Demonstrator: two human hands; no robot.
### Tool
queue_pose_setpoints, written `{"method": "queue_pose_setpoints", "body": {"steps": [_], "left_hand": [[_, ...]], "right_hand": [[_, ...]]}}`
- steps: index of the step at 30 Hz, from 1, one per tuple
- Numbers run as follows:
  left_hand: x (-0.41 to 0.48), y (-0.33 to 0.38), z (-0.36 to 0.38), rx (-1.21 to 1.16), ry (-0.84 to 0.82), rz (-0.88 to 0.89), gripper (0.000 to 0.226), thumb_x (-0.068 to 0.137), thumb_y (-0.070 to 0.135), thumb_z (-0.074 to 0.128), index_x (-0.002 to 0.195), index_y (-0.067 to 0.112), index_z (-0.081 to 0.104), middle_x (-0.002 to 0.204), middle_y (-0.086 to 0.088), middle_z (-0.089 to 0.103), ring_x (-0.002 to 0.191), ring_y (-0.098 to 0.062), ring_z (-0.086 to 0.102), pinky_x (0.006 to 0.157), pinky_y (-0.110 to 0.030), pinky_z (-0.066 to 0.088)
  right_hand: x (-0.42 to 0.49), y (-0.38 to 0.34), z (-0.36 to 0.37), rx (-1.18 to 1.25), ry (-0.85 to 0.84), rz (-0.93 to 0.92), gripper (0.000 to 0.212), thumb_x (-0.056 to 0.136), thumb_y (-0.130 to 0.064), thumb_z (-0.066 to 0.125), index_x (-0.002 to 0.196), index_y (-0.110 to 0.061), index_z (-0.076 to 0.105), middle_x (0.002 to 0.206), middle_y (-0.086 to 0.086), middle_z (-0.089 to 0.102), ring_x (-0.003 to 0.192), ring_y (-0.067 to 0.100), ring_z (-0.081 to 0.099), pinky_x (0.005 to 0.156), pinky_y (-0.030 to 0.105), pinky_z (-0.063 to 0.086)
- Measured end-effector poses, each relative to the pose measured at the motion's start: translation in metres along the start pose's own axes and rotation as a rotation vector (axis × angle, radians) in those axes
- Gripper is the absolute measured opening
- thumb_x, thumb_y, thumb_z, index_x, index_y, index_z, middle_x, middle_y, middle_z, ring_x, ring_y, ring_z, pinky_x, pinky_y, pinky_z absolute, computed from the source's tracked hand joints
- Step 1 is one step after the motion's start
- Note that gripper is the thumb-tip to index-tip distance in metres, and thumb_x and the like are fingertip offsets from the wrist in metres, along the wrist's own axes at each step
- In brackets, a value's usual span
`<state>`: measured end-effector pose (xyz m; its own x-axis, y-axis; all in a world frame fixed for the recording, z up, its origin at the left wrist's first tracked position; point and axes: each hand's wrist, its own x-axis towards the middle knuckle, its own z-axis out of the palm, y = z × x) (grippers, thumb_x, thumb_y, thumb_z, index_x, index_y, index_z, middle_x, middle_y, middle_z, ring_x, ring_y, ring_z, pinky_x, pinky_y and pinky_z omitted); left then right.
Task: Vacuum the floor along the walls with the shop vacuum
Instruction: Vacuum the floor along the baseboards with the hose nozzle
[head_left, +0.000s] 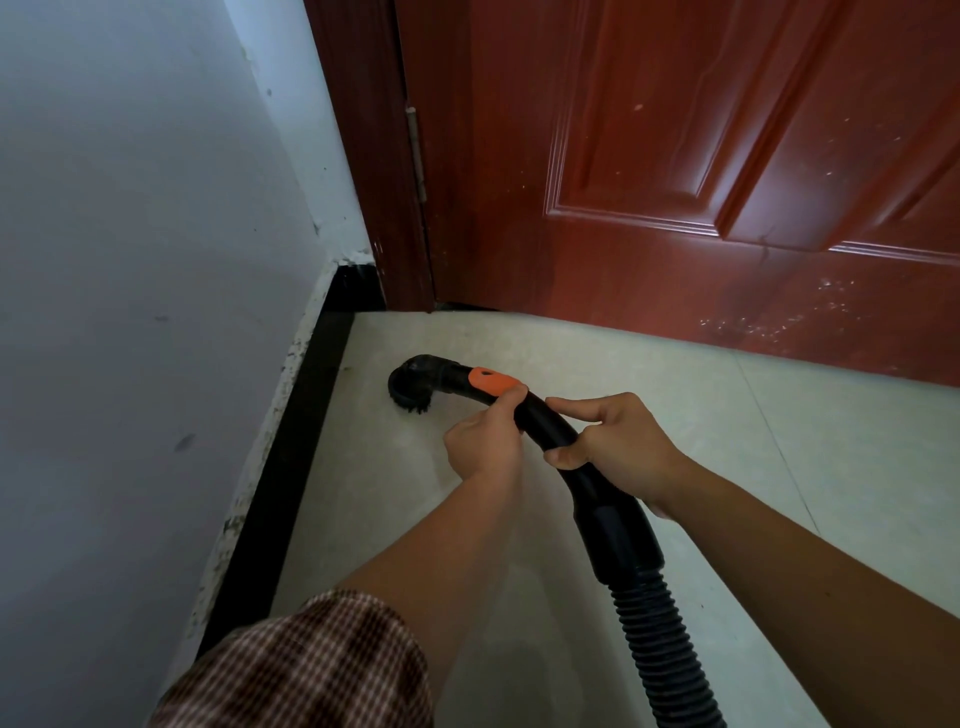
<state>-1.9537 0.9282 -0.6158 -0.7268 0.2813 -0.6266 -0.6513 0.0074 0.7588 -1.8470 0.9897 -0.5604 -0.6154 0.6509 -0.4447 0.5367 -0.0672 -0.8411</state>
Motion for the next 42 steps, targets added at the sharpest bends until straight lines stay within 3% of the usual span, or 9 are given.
{"method": "queue_pose_setpoints", "body": {"steps": [4, 11, 22, 29, 38, 42], "left_hand": [[0.006, 0.002, 0.005, -0.012, -0.046, -0.003, 0.016, 0.068, 0.022, 0.084, 0.067, 0.011, 0.072, 0.067, -0.002, 0.074, 0.071, -0.017, 0.073, 0.071, -0.028, 0.053], [0.001, -0.003, 0.024, -0.003, -0.126, -0.009, 0.016, 0.071, 0.02, 0.083, 0.065, 0.011, 0.072, 0.067, -0.002, 0.074, 0.068, -0.013, 0.073, 0.068, -0.024, 0.052], [-0.042, -0.036, 0.053, 0.003, -0.181, -0.121, 0.015, 0.07, 0.019, 0.084, 0.068, 0.011, 0.072, 0.073, -0.005, 0.075, 0.075, -0.019, 0.073, 0.072, -0.027, 0.052], [-0.073, -0.049, 0.063, 0.01, -0.227, -0.182, 0.014, 0.074, 0.016, 0.083, 0.075, 0.009, 0.071, 0.076, -0.006, 0.075, 0.071, -0.015, 0.073, 0.063, -0.02, 0.05], [-0.095, -0.063, 0.065, 0.114, -0.249, -0.15, 0.018, 0.076, 0.021, 0.08, 0.081, 0.006, 0.07, 0.08, -0.007, 0.075, 0.079, -0.021, 0.074, 0.073, -0.027, 0.052], [-0.103, -0.065, 0.061, 0.138, -0.251, -0.163, 0.021, 0.076, 0.022, 0.08, 0.084, 0.007, 0.069, 0.079, -0.005, 0.074, 0.076, -0.018, 0.074, 0.063, -0.022, 0.048]], "right_hand": [[0.002, -0.003, 0.003, -0.019, 0.058, -0.023, 0.058, 0.076, 0.002, 0.074, 0.127, -0.027, 0.066, 0.085, 0.002, 0.072, 0.066, 0.017, 0.064, 0.072, 0.027, 0.053], [-0.003, 0.001, -0.012, -0.036, 0.14, -0.01, 0.059, 0.077, -0.001, 0.075, 0.129, -0.026, 0.065, 0.099, 0.007, 0.073, 0.067, 0.017, 0.063, 0.073, 0.029, 0.052], [-0.043, 0.024, -0.055, -0.042, 0.209, 0.053, 0.058, 0.075, 0.002, 0.074, 0.124, -0.028, 0.068, 0.083, 0.003, 0.074, 0.062, 0.019, 0.064, 0.066, 0.028, 0.051], [-0.066, 0.036, -0.078, -0.082, 0.234, 0.077, 0.06, 0.073, 0.0, 0.076, 0.125, -0.029, 0.068, 0.086, 0.001, 0.074, 0.067, 0.02, 0.066, 0.063, 0.025, 0.05], [-0.086, 0.047, -0.097, -0.125, 0.2, 0.108, 0.062, 0.071, 0.0, 0.077, 0.124, -0.03, 0.068, 0.082, -0.005, 0.075, 0.06, 0.013, 0.067, 0.067, 0.026, 0.054], [-0.093, 0.049, -0.103, -0.122, 0.161, 0.123, 0.061, 0.071, 0.003, 0.076, 0.122, -0.029, 0.069, 0.067, -0.011, 0.073, 0.053, 0.007, 0.065, 0.06, 0.022, 0.049]]}}
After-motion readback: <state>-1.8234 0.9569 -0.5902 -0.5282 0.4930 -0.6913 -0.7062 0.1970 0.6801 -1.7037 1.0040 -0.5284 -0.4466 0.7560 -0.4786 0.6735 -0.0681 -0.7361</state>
